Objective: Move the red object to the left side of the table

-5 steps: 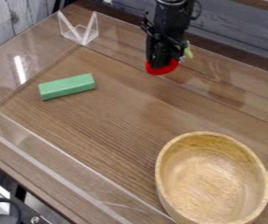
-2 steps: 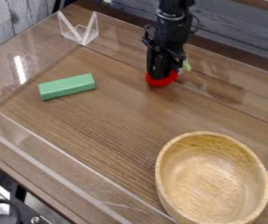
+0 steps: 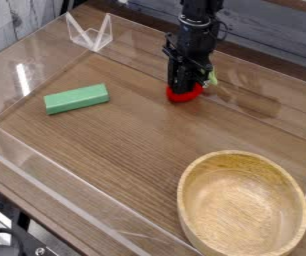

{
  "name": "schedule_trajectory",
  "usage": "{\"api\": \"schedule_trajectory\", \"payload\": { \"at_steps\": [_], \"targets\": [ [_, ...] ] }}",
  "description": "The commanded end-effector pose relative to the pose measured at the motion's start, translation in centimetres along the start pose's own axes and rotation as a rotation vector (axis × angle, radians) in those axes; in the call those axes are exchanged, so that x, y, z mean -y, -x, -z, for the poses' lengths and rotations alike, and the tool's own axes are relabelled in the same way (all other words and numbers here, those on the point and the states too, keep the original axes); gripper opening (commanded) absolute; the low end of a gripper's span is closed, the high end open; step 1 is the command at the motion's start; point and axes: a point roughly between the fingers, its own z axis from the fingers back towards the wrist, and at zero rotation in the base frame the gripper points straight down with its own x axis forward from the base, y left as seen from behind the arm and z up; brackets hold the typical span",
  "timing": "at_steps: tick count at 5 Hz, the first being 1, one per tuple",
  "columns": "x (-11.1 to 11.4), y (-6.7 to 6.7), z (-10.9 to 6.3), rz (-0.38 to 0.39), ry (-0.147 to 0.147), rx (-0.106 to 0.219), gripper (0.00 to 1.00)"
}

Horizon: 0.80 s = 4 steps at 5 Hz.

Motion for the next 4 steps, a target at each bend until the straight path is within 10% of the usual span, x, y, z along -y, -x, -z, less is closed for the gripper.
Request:
{"api": "schedule_trajectory", "payload": {
  "at_steps": [1, 4],
  "targets": [
    [-0.46, -0.55, -1.22, -0.005, -0.019, 0.049, 0.0],
    [-0.04, -0.24, -0.28, 0.003, -0.01, 0.059, 0.0]
  ]
}}
